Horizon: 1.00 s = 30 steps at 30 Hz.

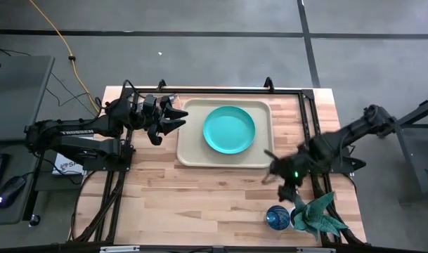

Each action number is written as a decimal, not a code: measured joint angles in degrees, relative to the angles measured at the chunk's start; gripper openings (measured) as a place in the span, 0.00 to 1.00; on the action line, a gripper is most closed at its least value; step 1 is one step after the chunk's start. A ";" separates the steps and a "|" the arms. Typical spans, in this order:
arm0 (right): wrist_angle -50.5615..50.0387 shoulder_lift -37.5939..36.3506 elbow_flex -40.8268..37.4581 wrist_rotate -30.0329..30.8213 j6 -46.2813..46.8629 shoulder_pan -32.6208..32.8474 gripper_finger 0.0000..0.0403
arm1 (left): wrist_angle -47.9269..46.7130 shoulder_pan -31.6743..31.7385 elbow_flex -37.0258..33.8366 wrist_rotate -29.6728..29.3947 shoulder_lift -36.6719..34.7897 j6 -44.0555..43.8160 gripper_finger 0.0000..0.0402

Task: Pick and place plate/cup/fork/spoon on tray
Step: Put the blue cup on the table

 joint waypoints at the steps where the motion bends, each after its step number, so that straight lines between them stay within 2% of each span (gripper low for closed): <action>1: 1.81 0.00 -0.99 1.53 2.68 1.77 0.54 | -0.02 0.00 0.00 0.00 0.00 0.00 0.42; 5: 8.32 0.02 -4.91 8.50 12.15 5.93 0.54 | -0.02 0.00 0.00 0.00 0.00 0.00 0.42; 9: 9.44 1.65 -7.03 9.33 15.42 7.63 0.54 | 0.00 0.00 0.00 0.00 0.00 0.01 0.42; 15: 9.25 7.11 -7.25 5.85 10.72 8.03 0.54 | -0.01 0.00 0.00 -0.02 0.00 0.09 0.42; 23: 9.51 13.34 -7.25 5.47 7.67 8.01 0.54 | 0.00 0.00 0.00 -0.07 0.00 0.08 0.42; 30: 9.59 15.72 -7.25 6.19 5.09 8.01 0.54 | 0.00 0.00 0.00 -0.15 0.00 0.15 0.42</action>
